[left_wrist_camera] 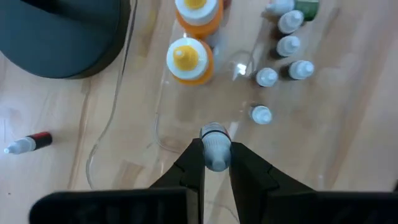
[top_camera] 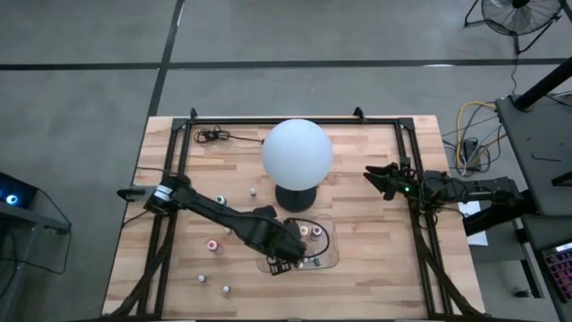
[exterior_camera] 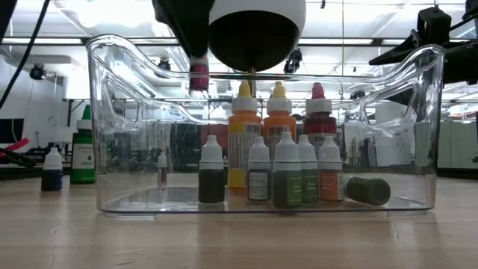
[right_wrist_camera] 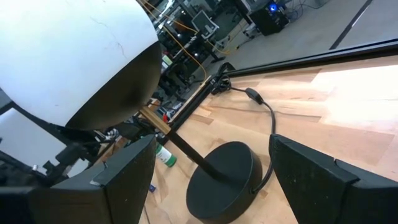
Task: Pick & Place food coloring
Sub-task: Put the top small pink food coloring bottle into the transparent bin, then put the small pink food coloring bottle into the transparent bin
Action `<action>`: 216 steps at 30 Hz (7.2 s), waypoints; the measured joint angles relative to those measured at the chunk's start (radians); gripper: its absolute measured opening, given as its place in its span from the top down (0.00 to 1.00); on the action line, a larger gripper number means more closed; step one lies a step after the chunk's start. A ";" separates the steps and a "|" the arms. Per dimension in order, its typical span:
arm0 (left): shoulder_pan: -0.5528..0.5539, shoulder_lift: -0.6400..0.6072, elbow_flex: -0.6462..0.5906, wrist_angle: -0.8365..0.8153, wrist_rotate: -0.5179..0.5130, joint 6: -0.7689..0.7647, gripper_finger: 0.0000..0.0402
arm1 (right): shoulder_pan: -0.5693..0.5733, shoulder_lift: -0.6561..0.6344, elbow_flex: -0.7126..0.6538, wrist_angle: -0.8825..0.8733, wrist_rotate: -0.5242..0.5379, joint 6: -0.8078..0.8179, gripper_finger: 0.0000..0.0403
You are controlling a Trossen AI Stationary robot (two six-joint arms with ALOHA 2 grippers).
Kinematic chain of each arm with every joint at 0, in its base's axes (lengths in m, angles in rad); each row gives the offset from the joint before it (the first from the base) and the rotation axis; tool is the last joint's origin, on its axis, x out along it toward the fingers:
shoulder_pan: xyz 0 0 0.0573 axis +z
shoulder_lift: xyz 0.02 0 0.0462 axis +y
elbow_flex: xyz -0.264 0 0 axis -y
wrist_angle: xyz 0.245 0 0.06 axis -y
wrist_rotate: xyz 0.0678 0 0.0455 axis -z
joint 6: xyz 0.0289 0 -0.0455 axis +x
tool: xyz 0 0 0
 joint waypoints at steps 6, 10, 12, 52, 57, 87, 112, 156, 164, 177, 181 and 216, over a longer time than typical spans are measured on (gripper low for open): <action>0.009 0.045 0.000 0.024 0.000 0.013 0.93 | 0.000 0.001 0.000 0.000 0.000 0.000 0.25; 0.010 0.058 0.000 0.047 0.000 0.018 0.93 | 0.000 0.001 0.000 0.000 0.000 0.000 0.25; 0.010 0.065 -0.001 0.063 0.000 0.017 0.93 | 0.000 0.001 0.000 0.000 0.000 0.000 0.25; -0.009 0.200 -0.041 0.218 -0.009 0.054 0.93 | 0.000 0.001 0.000 0.000 0.000 0.000 0.25; -0.009 0.198 -0.055 0.225 0.010 0.055 0.92 | 0.000 0.001 0.000 0.000 0.000 0.000 0.25; -0.008 0.140 0.013 0.124 0.060 -0.017 0.43 | 0.000 0.001 0.000 0.001 0.000 0.000 0.25; -0.126 -0.227 -0.010 -0.156 -0.090 -0.253 0.42 | 0.000 0.000 0.000 0.000 0.000 0.000 0.25; 0.507 -0.840 -1.060 0.365 -0.067 0.257 0.42 | 0.000 0.000 0.000 0.000 0.000 0.000 0.25; 0.565 -0.804 -1.117 0.516 -0.036 0.252 0.42 | 0.000 0.000 0.000 0.000 0.000 0.000 0.25; 0.615 -0.669 -1.119 0.605 0.126 0.093 0.42 | 0.000 0.000 0.000 0.000 0.000 0.000 0.25; 0.607 -0.659 -1.119 0.637 0.126 0.071 0.42 | 0.000 0.000 0.000 0.000 0.000 0.000 0.25; 0.507 -0.604 -1.163 0.805 0.108 0.559 0.42 | 0.000 0.001 0.000 0.000 0.000 0.000 0.25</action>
